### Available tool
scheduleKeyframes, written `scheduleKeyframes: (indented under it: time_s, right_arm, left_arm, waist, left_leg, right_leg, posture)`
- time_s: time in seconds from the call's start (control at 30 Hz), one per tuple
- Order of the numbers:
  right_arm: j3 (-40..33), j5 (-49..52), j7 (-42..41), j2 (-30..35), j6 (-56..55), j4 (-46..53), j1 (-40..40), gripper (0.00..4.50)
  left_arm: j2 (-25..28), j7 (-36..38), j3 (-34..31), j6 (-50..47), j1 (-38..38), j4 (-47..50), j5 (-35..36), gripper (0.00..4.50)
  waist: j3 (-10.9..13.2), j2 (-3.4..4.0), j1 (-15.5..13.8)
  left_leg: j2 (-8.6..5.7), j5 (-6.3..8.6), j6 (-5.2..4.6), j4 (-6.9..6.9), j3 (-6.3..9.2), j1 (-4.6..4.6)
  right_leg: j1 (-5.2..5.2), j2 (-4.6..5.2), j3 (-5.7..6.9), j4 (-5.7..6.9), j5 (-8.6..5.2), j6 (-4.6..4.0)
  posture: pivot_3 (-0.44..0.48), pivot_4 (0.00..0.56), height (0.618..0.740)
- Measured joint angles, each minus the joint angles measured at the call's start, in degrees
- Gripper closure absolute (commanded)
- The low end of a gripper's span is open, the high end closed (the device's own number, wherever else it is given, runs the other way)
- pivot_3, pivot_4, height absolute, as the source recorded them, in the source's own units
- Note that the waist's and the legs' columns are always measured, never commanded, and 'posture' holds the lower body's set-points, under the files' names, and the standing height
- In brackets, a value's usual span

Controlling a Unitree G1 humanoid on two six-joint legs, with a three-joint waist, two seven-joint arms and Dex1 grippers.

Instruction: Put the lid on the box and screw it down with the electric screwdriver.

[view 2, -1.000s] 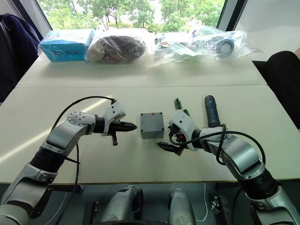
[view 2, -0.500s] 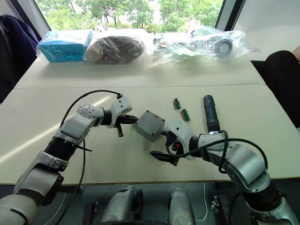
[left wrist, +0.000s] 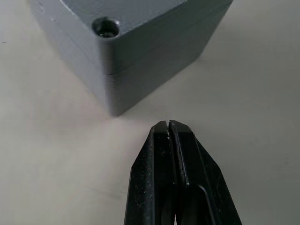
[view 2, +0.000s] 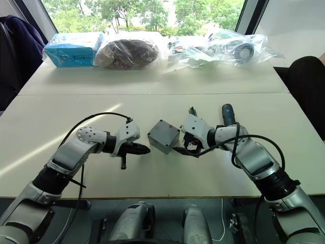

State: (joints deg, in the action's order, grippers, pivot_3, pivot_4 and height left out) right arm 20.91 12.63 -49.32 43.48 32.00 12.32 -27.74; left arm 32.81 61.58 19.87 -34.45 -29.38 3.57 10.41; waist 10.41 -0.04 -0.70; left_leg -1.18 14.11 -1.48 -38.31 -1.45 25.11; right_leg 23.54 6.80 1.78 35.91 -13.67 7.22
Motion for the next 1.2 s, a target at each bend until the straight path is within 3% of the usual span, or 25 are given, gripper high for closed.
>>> scheduleKeyframes:
  time_s: [0.23, 0.9, 1.03, 1.2]
  right_arm:
    - [-1.2, 0.0, -1.5, -0.9, 2.3, 2.9, 2.2, 0.04]
    - [-4.7, 0.3, 3.4, -4.2, 11.3, 10.3, 7.1, 0.04]
    - [-11.3, 6.0, 3.4, -4.3, 15.7, 14.7, 8.4, 0.04]
    - [-25.6, 21.1, 1.7, -3.9, 25.7, 20.8, 8.2, 0.04]
  left_arm:
    - [-3.4, -4.3, -0.3, 1.4, -3.0, -4.6, -2.0, 4.5]
    - [-4.8, -4.9, -0.6, 4.1, -4.8, -8.0, -3.0, 4.5]
    - [-4.9, -5.3, -1.4, 4.2, -4.8, -7.9, -2.6, 4.5]
    - [-3.7, -3.9, -3.8, 4.5, -5.2, -7.4, -0.8, 4.5]
  waist:
    - [0.0, 0.0, 0.0]
    - [0.0, -0.01, -0.1]
    - [0.0, -0.01, 0.0]
    - [0.0, -0.01, 0.0]
  left_leg:
    - [0.01, -0.01, 0.02, -0.01, 0.04, -0.03]
    - [0.0, -0.01, 0.02, -0.01, 0.04, -0.03]
    - [0.01, -0.01, 0.02, -0.02, 0.05, -0.03]
    - [0.04, -0.01, 0.02, -0.01, 0.09, -0.04]
  right_leg:
    - [0.01, -0.01, 0.02, 0.1, 0.0, 0.0]
    - [0.01, -0.01, 0.02, 0.11, 0.0, 0.0]
    - [0.01, -0.01, 0.01, 0.11, 0.0, 0.0]
    - [-0.01, 0.0, 0.02, 0.1, 0.0, 0.0]
  posture:
    - [0.0, 0.15, 0.74]
    - [0.0, 0.15, 0.74]
    - [0.0, 0.15, 0.74]
    - [0.0, 0.15, 0.74]
